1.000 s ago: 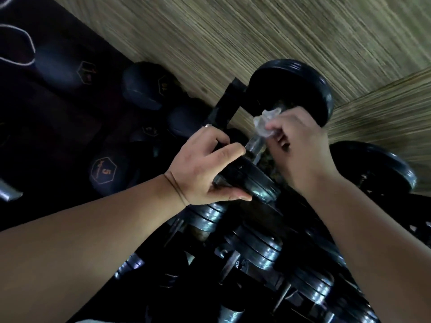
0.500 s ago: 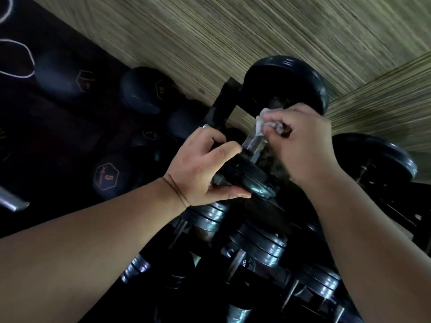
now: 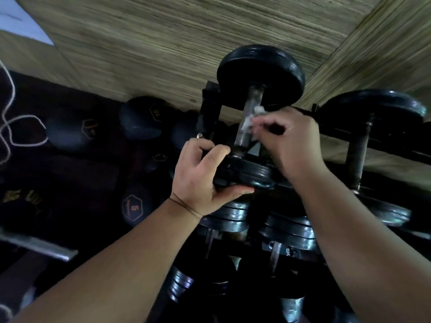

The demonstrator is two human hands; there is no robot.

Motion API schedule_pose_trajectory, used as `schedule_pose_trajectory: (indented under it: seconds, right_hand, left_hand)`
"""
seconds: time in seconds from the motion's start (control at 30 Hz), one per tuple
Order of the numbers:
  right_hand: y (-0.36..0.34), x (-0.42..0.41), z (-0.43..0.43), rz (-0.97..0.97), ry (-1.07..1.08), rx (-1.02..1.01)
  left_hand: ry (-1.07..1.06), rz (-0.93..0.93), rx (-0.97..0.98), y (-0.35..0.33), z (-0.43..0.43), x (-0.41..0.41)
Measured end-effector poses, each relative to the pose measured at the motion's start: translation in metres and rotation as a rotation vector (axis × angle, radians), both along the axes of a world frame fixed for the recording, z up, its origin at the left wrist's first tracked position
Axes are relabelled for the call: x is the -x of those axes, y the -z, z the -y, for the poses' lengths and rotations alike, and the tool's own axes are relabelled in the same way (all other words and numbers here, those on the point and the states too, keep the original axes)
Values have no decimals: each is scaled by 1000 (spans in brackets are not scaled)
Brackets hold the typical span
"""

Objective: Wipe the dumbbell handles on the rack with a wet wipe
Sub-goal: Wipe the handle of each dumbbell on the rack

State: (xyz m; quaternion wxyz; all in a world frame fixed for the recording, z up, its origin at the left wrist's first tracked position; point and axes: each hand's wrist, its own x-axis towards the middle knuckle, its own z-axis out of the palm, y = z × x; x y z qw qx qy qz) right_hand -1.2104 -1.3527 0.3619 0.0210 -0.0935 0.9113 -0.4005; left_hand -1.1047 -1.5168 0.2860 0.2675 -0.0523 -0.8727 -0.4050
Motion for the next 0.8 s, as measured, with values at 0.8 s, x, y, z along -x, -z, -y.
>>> schedule_pose_trajectory:
  seconds: [0.8]
  right_hand:
    - [-6, 23, 18, 46, 171, 199]
  left_hand:
    - [14, 107, 58, -7, -1, -8]
